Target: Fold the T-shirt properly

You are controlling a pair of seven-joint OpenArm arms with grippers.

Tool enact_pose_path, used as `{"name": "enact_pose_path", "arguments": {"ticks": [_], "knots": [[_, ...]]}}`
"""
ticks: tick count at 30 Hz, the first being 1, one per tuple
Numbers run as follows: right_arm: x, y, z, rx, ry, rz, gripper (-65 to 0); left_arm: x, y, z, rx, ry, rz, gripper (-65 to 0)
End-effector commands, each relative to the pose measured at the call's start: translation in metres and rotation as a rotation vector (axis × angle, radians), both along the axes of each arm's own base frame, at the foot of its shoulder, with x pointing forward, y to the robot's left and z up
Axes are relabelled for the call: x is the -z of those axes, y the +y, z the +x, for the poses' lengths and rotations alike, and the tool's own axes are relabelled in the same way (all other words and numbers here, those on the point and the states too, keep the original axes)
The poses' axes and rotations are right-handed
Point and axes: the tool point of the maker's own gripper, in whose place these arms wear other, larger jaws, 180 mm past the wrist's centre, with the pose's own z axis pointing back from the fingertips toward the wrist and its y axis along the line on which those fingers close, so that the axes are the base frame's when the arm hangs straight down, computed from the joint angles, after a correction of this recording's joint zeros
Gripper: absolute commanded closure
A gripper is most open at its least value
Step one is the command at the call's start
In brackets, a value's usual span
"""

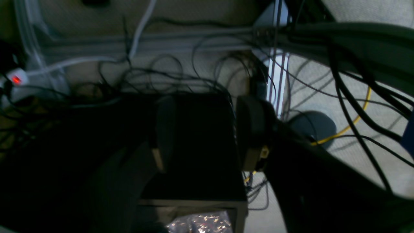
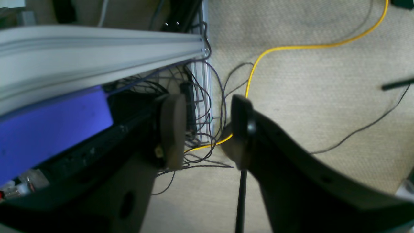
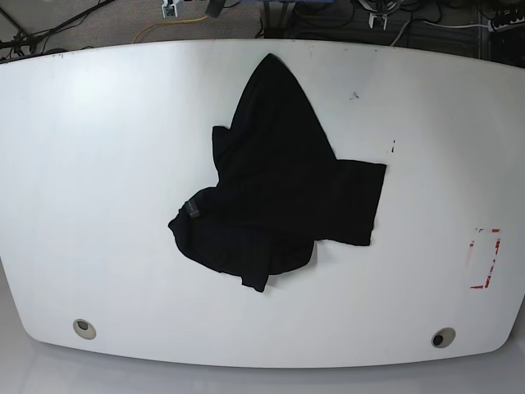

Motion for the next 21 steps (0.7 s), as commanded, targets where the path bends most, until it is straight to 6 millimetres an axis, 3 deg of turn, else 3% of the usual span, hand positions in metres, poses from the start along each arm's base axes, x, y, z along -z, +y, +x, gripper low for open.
{"name": "enact_pose_path", "arguments": {"ticks": [1, 8, 13, 21], "knots": [[-0.01, -0.006, -0.005, 0.024, -0.027, -0.002, -21.9, -0.011, 0.006, -0.001, 0.012, -0.035, 0.014, -27.1], [-0.036, -0.009, -0.025, 0.082, -0.04, 0.009, -21.9, -0.04, 0.01, -0.016, 0.045, -0.079, 0.035, -26.9], [-0.067, -0.007, -0.036, 0.083, -0.059, 0.022, -21.9, -0.07, 0.014, -0.027, 0.039, -0.123, 0.039, -26.9], [-0.121, -0.001, -0.037, 0.11, -0.12, 0.055, -21.7, -0.125, 0.036, -0.016, -0.022, -0.237, 0.023, -26.9]]}}
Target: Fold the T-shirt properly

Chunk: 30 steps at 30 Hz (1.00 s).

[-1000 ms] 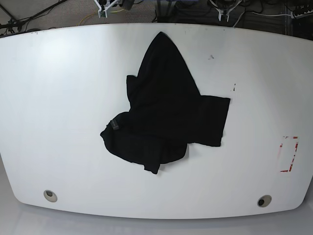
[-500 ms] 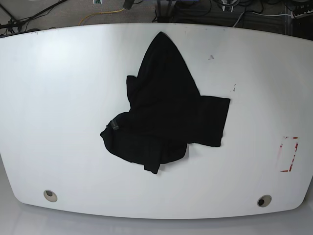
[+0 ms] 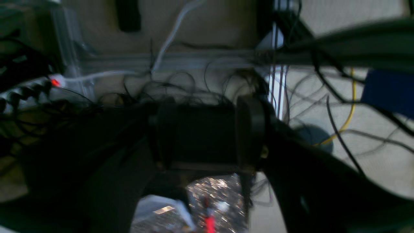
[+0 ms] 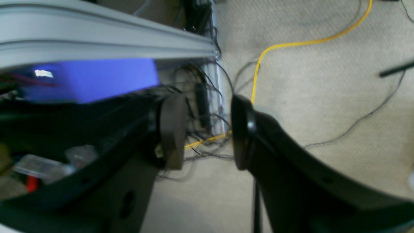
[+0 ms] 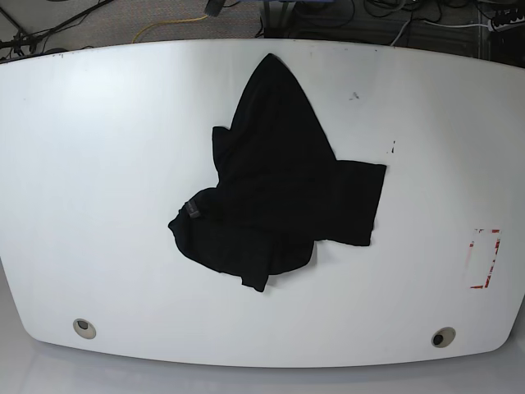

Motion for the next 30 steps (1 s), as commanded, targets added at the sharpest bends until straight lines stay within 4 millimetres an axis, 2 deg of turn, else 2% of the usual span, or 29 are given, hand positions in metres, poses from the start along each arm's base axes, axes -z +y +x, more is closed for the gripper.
{"name": "enact_pose_path", "arguments": {"ticks": [1, 7, 13, 18, 23, 25, 28, 30], "knots": [[-0.021, 0.0, 0.001, 0.013, -0.033, 0.012, -21.7, -0.021, 0.006, 0.006, 0.001, -0.048, -0.003, -26.9], [-0.063, 0.007, 0.012, 0.007, -0.107, 0.028, -21.7, -0.059, 0.009, 0.016, 0.001, -0.111, -0.036, -26.9], [-0.097, 0.004, 0.031, -0.017, -0.185, 0.007, -21.7, -0.092, -0.001, 0.025, 0.029, -0.161, -0.061, -26.9], [-0.124, -0.001, 0.063, -0.037, -0.29, -0.018, -21.7, -0.121, -0.002, 0.045, 0.044, -0.237, -0.048, -27.1], [-0.142, 0.001, 0.091, -0.054, -0.381, -0.025, -21.7, -0.134, -0.009, 0.061, 0.06, -0.288, -0.058, -27.4], [-0.15, -0.006, 0.111, -0.056, -0.442, -0.05, -21.9, -0.137, -0.012, 0.067, 0.065, -0.304, -0.065, -28.1], [-0.156, -0.007, 0.132, -0.058, -0.505, -0.057, -22.2, -0.143, -0.022, 0.08, 0.075, -0.345, -0.089, -35.6], [-0.158, -0.007, 0.144, -0.057, -0.539, -0.058, -22.2, -0.144, -0.027, 0.087, 0.079, -0.363, -0.099, -43.8]]}}
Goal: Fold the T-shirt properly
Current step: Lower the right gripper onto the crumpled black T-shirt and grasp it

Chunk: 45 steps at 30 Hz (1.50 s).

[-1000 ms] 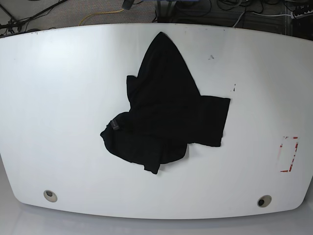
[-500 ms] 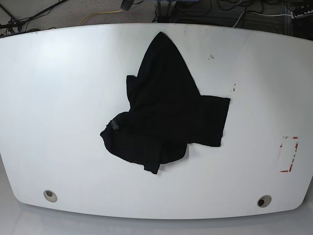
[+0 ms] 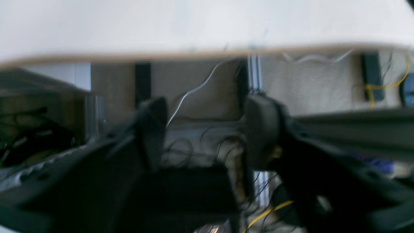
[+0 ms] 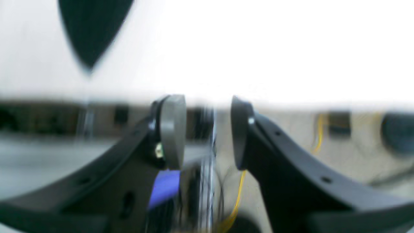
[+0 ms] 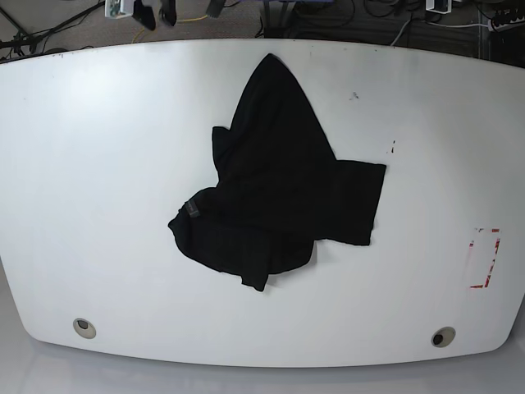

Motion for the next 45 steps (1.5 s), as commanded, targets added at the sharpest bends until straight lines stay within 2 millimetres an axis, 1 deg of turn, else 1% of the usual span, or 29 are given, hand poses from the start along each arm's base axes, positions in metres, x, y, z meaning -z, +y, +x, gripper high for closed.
{"name": "enact_pose_path", "arguments": {"ticks": [1, 2, 3, 8, 9, 10, 12, 15, 17, 18, 20, 22, 23, 24, 27, 31, 35, 37, 41, 45], "knots": [[-0.009, 0.003, 0.008, -0.01, -0.043, 0.012, -22.4, -0.008, -0.005, 0.007, 0.006, -0.04, -0.015, -46.0], [-0.01, 0.004, 0.016, -0.014, -0.064, 0.011, -22.4, -0.008, -0.008, 0.011, 0.008, -0.049, -0.022, -48.9], [-0.012, 0.004, 0.025, -0.022, -0.091, 0.008, -22.4, -0.008, -0.014, 0.015, 0.014, -0.058, -0.04, -50.1], [-0.011, 0.006, 0.052, -0.052, -0.116, -0.003, -22.5, -0.005, -0.039, 0.017, 0.043, -0.06, -0.106, -50.1], [-0.011, 0.007, 0.057, -0.057, -0.12, -0.006, -22.5, -0.005, -0.043, 0.02, 0.047, -0.068, -0.116, -50.1], [-0.01, 0.007, 0.066, -0.065, -0.125, -0.012, -22.7, -0.005, -0.047, 0.025, 0.053, -0.08, -0.128, -50.1], [-0.008, 0.009, 0.077, -0.079, -0.12, -0.019, -25.2, -0.006, -0.051, 0.03, 0.059, -0.093, -0.136, -50.1], [-0.005, 0.011, 0.098, -0.105, -0.101, -0.039, -34.1, -0.006, -0.054, 0.036, 0.062, -0.111, -0.141, -50.1], [-0.006, 0.011, 0.11, -0.117, -0.106, -0.047, -38.0, -0.007, -0.054, 0.04, 0.061, -0.122, -0.14, -50.0], [-0.006, 0.012, 0.117, -0.123, -0.107, -0.052, -39.3, -0.008, -0.054, 0.043, 0.059, -0.13, -0.139, -50.0], [-0.01, 0.015, 0.131, -0.137, -0.12, -0.056, -39.8, -0.009, -0.055, 0.048, 0.053, -0.144, -0.142, -50.0], [-0.016, 0.029, 0.151, -0.201, -0.146, -0.06, -40.1, -0.01, -0.054, 0.057, 0.054, -0.169, -0.138, -50.0], [-0.018, 0.033, 0.156, -0.233, -0.148, -0.073, -40.1, -0.011, -0.053, 0.06, 0.057, -0.176, -0.135, -50.0], [-0.018, 0.038, 0.161, -0.266, -0.15, -0.086, -40.1, -0.011, -0.052, 0.061, 0.059, -0.179, -0.132, -50.0], [-0.027, 0.058, 0.185, -0.36, -0.179, -0.13, -39.8, -0.012, -0.051, 0.064, 0.063, -0.185, -0.128, -50.0], [-0.038, 0.068, 0.213, -0.436, -0.22, -0.244, -40.1, -0.012, -0.051, 0.064, 0.063, -0.187, -0.128, -50.0], [-0.043, 0.086, 0.238, -0.519, -0.248, -0.349, -40.1, -0.012, -0.051, 0.066, 0.064, -0.191, -0.127, -50.0], [-0.038, 0.092, 0.248, -0.566, -0.245, -0.417, -40.1, -0.013, -0.052, 0.07, 0.067, -0.203, -0.129, -50.0], [-0.021, 0.107, 0.254, -0.694, -0.223, -0.509, -39.8, -0.014, -0.052, 0.071, 0.067, -0.206, -0.129, -50.0], [-0.005, 0.111, 0.268, -0.762, -0.19, -0.575, -39.6, -0.014, -0.052, 0.073, 0.068, -0.211, -0.127, -50.0]]}}
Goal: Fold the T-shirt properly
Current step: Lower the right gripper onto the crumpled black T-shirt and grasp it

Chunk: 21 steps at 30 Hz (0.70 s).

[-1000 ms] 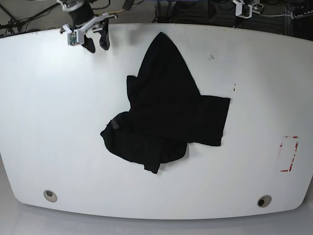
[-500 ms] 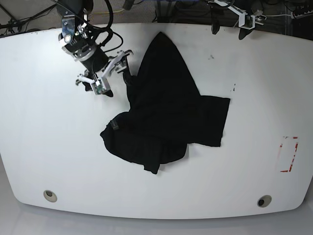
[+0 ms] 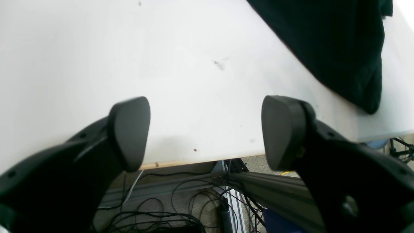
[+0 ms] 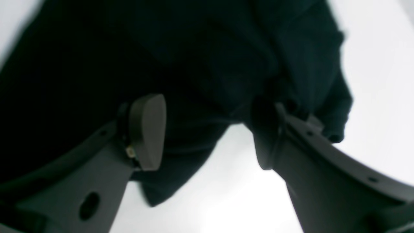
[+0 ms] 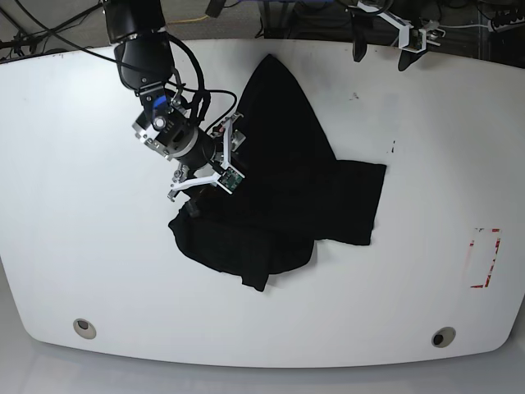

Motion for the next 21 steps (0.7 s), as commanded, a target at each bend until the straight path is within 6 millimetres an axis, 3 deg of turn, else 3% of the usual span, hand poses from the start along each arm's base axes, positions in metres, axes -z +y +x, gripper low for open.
{"name": "enact_pose_path", "arguments": {"ticks": [1, 8, 21], "knots": [[-0.005, 0.005, 0.015, -0.031, -0.031, -0.015, -39.6, -0.007, -0.001, 0.001, 0.006, -0.026, -0.001, -50.0], [0.004, 0.012, 0.037, -0.043, -0.019, -0.003, -39.5, 0.001, -0.002, -0.004, 0.068, -0.014, 0.085, -50.0], [0.014, 0.009, 0.064, -0.027, -0.001, 0.009, -39.3, -0.002, -0.002, 0.01, 0.077, -0.053, 0.097, -50.0]]}}
